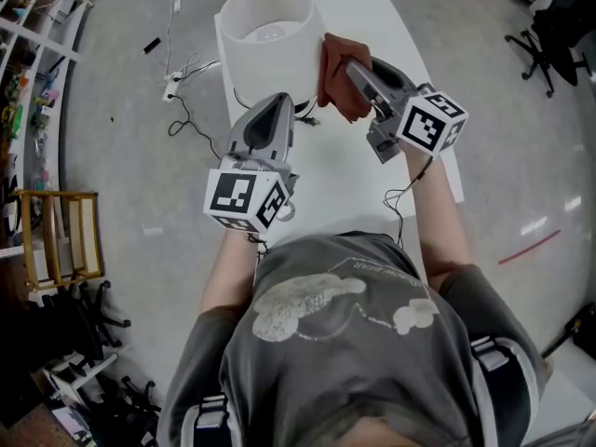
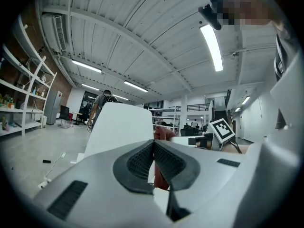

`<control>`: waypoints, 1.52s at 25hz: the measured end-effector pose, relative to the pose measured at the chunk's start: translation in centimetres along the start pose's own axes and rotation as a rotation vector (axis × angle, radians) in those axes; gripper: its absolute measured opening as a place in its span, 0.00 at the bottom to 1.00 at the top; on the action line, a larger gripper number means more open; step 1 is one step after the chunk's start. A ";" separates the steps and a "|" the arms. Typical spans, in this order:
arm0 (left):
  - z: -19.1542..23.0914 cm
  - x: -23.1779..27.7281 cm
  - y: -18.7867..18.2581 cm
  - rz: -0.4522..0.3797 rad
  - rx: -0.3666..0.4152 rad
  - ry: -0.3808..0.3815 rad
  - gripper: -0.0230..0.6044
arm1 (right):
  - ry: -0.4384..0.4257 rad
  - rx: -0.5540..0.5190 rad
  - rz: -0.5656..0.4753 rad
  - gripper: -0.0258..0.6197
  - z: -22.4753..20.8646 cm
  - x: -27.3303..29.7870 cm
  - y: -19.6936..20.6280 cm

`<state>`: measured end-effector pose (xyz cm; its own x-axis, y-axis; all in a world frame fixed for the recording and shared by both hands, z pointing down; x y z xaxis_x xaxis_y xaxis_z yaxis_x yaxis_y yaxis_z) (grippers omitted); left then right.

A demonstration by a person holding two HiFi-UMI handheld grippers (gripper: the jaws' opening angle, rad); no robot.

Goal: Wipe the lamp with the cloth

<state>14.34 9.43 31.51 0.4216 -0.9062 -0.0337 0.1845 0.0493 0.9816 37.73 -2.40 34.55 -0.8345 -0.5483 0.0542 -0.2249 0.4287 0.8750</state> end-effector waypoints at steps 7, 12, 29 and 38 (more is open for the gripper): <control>-1.2 3.9 1.5 0.045 -0.032 -0.041 0.05 | 0.004 0.038 0.077 0.17 -4.1 0.3 0.1; -1.3 5.0 3.7 0.070 -0.045 -0.062 0.05 | 0.006 0.031 0.161 0.17 -5.7 0.7 2.6; -2.3 2.7 -1.0 -0.108 0.075 -0.076 0.05 | -0.181 -0.014 -0.082 0.17 -0.8 0.2 -3.0; -3.7 2.7 -1.2 -0.161 0.128 -0.098 0.05 | -0.236 -0.038 -0.120 0.17 -1.0 0.5 -2.8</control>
<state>18.57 8.45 29.58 0.3064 -0.9349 -0.1792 0.1256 -0.1469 0.9811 38.39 -4.59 32.62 -0.8984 -0.4088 -0.1606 -0.3136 0.3408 0.8863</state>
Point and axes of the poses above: the fingertips, and each gripper's own axes: x forward along the fingers, z to its left, y out of its underside, the point moved 10 cm from there along -x, backward along the fingers, and after that the axes turned 2 degrees about z, right-handed, at the moved point
